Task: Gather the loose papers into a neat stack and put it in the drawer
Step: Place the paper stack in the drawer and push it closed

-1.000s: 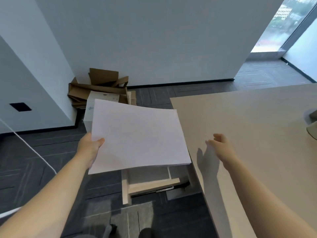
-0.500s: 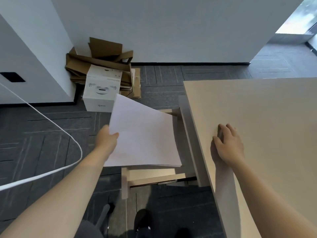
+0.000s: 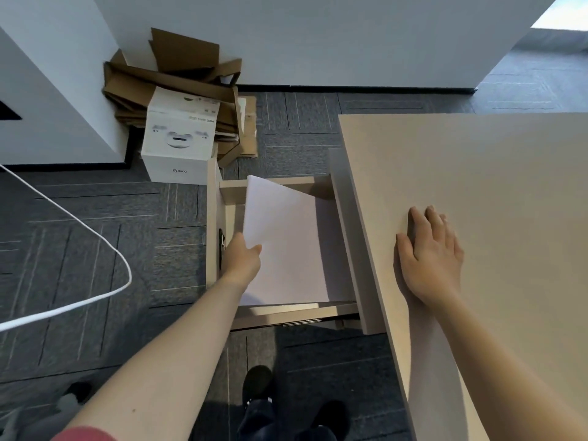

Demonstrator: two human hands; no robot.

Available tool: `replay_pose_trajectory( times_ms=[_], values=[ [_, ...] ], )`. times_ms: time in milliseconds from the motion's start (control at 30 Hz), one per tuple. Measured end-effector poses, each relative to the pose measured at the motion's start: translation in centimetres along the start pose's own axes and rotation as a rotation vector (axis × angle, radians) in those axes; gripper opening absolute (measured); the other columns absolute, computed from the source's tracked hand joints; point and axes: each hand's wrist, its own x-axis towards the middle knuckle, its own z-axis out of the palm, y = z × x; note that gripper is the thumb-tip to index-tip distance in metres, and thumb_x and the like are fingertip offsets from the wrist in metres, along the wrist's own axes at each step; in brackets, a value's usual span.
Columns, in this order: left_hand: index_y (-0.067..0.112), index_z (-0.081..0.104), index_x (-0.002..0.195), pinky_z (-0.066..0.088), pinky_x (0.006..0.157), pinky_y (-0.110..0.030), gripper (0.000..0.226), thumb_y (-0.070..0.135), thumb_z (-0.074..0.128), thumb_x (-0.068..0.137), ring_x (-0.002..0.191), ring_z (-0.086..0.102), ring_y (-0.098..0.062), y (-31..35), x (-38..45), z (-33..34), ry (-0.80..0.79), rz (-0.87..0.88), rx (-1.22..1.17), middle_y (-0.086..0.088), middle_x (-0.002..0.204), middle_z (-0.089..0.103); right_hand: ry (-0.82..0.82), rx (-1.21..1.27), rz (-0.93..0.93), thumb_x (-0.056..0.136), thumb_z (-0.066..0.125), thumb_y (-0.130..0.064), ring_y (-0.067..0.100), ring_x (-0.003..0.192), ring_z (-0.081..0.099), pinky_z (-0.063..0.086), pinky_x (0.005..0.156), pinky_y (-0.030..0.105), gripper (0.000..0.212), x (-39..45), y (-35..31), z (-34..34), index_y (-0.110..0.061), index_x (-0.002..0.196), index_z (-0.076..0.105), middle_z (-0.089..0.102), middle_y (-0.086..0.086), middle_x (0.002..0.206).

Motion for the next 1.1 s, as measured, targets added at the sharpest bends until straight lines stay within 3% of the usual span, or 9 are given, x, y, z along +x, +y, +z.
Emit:
replay_pose_trajectory(
  times_ms=[367,600,700,800,867,967,1033,1100],
  values=[
    [0.0,0.038,0.127,0.042,0.101,-0.041,0.039,0.017,0.045,0.092,0.12,0.049,-0.037,-0.7,-0.4,3.2,-0.147,-0.068,0.128,-0.02,0.134,0.049,-0.029,0.019,-0.061,0.097,0.032,-0.03,0.022,0.148,0.001,0.001,0.119,0.037,0.054,-0.1,0.9,-0.3,-0.021,0.148,0.018,0.008,0.004,0.16],
    [0.002,0.025,0.143,0.035,0.109,-0.036,0.059,0.017,0.049,0.091,0.134,0.038,-0.032,-1.1,-1.7,1.5,-0.189,-0.069,0.021,-0.016,0.15,0.034,-0.042,0.008,-0.109,0.098,0.031,-0.028,0.022,0.148,0.002,0.002,0.119,0.036,0.052,-0.9,1.5,-0.3,-0.018,0.148,0.019,0.01,0.006,0.16],
    [0.006,0.031,0.142,0.031,0.11,-0.033,0.052,0.015,0.045,0.093,0.137,0.035,-0.028,-1.8,-2.2,0.1,-0.092,0.036,0.038,-0.013,0.151,0.033,-0.042,0.005,-0.113,0.098,0.03,-0.027,0.023,0.148,0.002,0.002,0.119,0.037,0.052,-1.2,1.5,-0.3,-0.018,0.148,0.019,0.01,0.006,0.159],
    [0.004,0.043,0.135,0.03,0.108,-0.032,0.043,0.008,0.042,0.092,0.135,0.037,-0.026,-1.9,-3.3,-1.2,0.134,0.219,0.155,-0.013,0.145,0.042,-0.039,0.013,-0.122,0.098,0.03,-0.026,0.023,0.148,0.003,0.002,0.119,0.037,0.052,-1.6,1.6,-0.3,-0.017,0.147,0.02,0.011,0.007,0.159],
    [0.002,0.047,0.13,0.03,0.11,-0.038,0.042,0.006,0.046,0.088,0.132,0.038,-0.03,-2.4,-3.5,-1.7,0.269,0.248,0.198,-0.016,0.141,0.044,-0.04,0.017,-0.129,0.098,0.031,-0.026,0.023,0.148,0.004,0.003,0.119,0.037,0.051,-1.9,1.7,-0.3,-0.017,0.147,0.021,0.013,0.007,0.159],
    [0.0,0.045,0.127,0.039,0.102,-0.048,0.045,0.017,0.052,0.086,0.123,0.045,-0.038,-2.9,-3.4,-2.1,0.316,-0.01,0.174,-0.019,0.135,0.048,-0.036,0.037,-0.136,0.097,0.034,-0.026,0.024,0.147,0.007,0.005,0.119,0.037,0.051,-2.4,2.1,-0.4,-0.017,0.146,0.025,0.016,0.007,0.158],
    [0.0,0.033,0.136,0.04,0.1,-0.043,0.054,0.021,0.049,0.089,0.126,0.045,-0.038,-2.5,-3.6,-2.0,0.224,-0.212,0.029,-0.02,0.141,0.043,-0.033,0.048,-0.139,0.096,0.036,-0.026,0.024,0.147,0.008,0.006,0.119,0.037,0.051,-2.7,2.5,-0.6,-0.017,0.146,0.026,0.018,0.007,0.158],
    [-0.003,0.029,0.139,0.04,0.098,-0.039,0.054,0.021,0.044,0.092,0.126,0.045,-0.036,-2.2,-3.4,-1.8,0.185,-0.273,-0.038,-0.02,0.142,0.042,-0.035,0.051,-0.146,0.096,0.037,-0.026,0.024,0.147,0.01,0.007,0.119,0.037,0.051,-2.9,2.7,-0.6,-0.017,0.145,0.028,0.019,0.007,0.158]
  ],
)
